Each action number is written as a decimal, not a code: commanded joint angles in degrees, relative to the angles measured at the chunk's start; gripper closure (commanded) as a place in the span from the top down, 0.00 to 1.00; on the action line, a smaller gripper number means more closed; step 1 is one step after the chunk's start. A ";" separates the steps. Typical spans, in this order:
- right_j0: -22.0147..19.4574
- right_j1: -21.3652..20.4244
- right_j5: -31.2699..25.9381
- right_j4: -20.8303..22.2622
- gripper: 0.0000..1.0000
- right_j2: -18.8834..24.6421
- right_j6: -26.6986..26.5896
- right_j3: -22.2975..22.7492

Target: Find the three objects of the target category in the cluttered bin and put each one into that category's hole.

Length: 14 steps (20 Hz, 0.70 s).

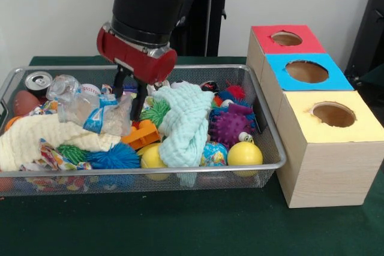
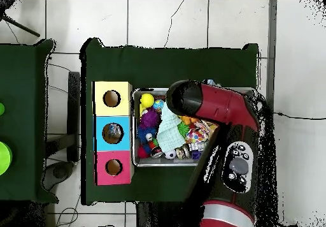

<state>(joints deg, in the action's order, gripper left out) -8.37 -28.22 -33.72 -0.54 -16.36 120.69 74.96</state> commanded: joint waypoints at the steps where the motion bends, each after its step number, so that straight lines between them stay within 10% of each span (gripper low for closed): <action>1: 1.55 -3.73 -2.33 1.44 0.00 2.52 3.89 9.14; 14: 7.47 -5.21 -8.51 -0.92 0.00 -4.11 11.97 16.74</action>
<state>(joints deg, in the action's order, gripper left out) -2.70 -33.34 -34.60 -0.57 -20.03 120.69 81.57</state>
